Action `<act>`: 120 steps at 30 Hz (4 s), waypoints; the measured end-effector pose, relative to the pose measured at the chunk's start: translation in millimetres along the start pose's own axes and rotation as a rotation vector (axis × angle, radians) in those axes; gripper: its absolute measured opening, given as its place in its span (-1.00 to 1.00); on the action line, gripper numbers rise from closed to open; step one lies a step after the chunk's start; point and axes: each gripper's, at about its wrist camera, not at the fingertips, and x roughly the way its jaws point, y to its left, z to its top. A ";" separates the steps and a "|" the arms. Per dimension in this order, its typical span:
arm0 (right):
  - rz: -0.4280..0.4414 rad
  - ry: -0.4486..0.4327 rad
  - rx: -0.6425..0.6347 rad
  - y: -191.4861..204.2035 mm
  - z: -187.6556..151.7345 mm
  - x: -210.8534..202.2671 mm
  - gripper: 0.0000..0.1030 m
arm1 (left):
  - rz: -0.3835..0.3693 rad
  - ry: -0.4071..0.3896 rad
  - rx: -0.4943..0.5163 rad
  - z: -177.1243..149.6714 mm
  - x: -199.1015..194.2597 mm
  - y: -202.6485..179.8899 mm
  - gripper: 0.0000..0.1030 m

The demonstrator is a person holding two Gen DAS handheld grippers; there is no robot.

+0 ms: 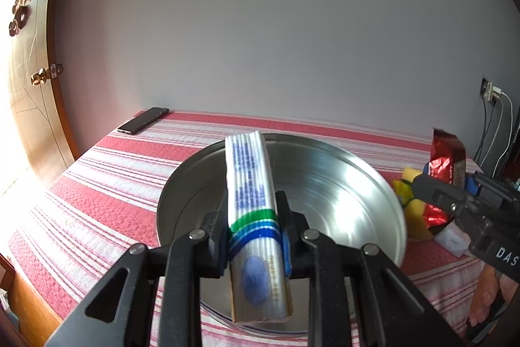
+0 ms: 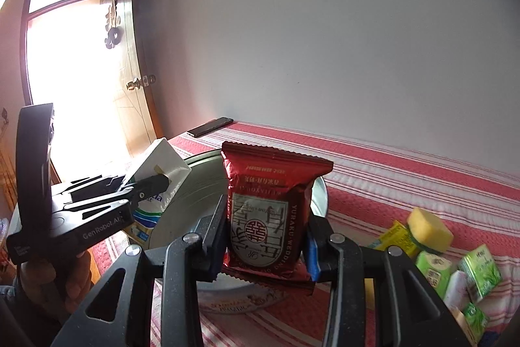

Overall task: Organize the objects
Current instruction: 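Carry the milk carton and red packet over the silver tin bowl with both grippers, then lower both items into the tin bowl and open both grippers, then grasp the yellow sponge with the left gripper while the right grasps the beige pastry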

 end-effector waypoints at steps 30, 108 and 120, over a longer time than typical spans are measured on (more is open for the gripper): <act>-0.019 0.227 -0.040 0.7 33.8 105.9 -0.20 | 0.027 0.182 0.056 27.7 63.3 26.7 -0.56; -0.319 0.009 0.151 -69.8 -61.0 -85.8 0.57 | -0.031 0.010 0.224 -5.2 17.5 -84.8 0.73; -0.399 0.052 0.188 -114.0 -98.4 -107.3 0.57 | -0.162 0.038 0.380 -24.8 22.2 -187.2 0.73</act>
